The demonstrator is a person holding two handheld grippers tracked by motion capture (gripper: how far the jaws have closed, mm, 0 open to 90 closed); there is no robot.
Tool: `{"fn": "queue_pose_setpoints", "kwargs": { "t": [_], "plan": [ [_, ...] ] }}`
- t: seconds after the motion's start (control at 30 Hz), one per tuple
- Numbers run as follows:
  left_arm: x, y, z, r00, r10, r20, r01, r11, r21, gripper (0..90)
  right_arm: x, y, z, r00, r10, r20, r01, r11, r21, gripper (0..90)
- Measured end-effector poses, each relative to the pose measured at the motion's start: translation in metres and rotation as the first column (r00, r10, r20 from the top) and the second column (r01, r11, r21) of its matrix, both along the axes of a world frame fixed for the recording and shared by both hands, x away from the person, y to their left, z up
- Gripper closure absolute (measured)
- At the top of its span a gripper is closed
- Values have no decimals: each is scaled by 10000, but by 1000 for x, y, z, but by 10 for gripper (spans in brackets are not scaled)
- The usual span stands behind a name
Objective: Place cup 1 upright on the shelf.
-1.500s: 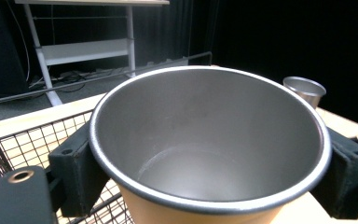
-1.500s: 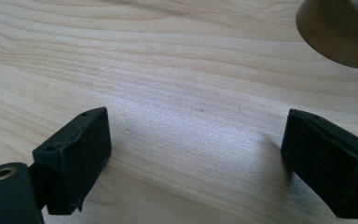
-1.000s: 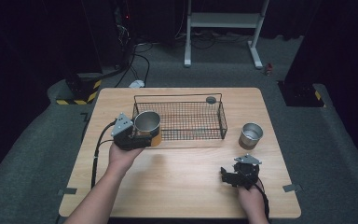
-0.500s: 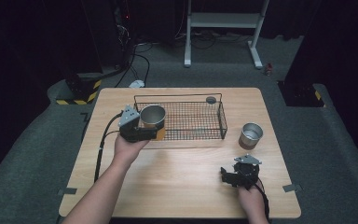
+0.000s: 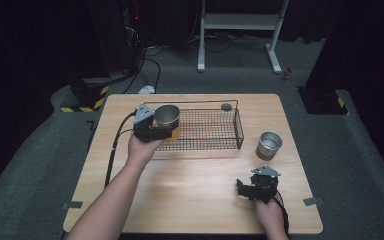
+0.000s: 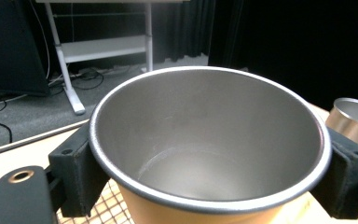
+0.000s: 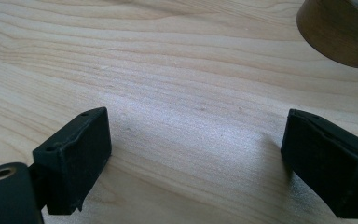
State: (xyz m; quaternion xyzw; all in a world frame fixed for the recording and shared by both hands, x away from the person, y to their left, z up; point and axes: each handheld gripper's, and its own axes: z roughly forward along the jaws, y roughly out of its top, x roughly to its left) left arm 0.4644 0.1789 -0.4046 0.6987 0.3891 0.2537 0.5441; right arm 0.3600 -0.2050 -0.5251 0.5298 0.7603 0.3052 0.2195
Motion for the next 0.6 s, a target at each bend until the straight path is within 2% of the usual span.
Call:
{"fn": "queue_pose_setpoints", "kwargs": {
  "t": [0.3,0.6],
  "plan": [
    [19,-5,-4,9994,263,-240,-262,9996,76,133,0,0,0,10000,-2,-4,2,10000,-1,84],
    [34,-9,-17,9966,542,-614,-539,9985,73,133,0,0,0,10000,-2,-3,2,10000,0,84]
  ]
}}
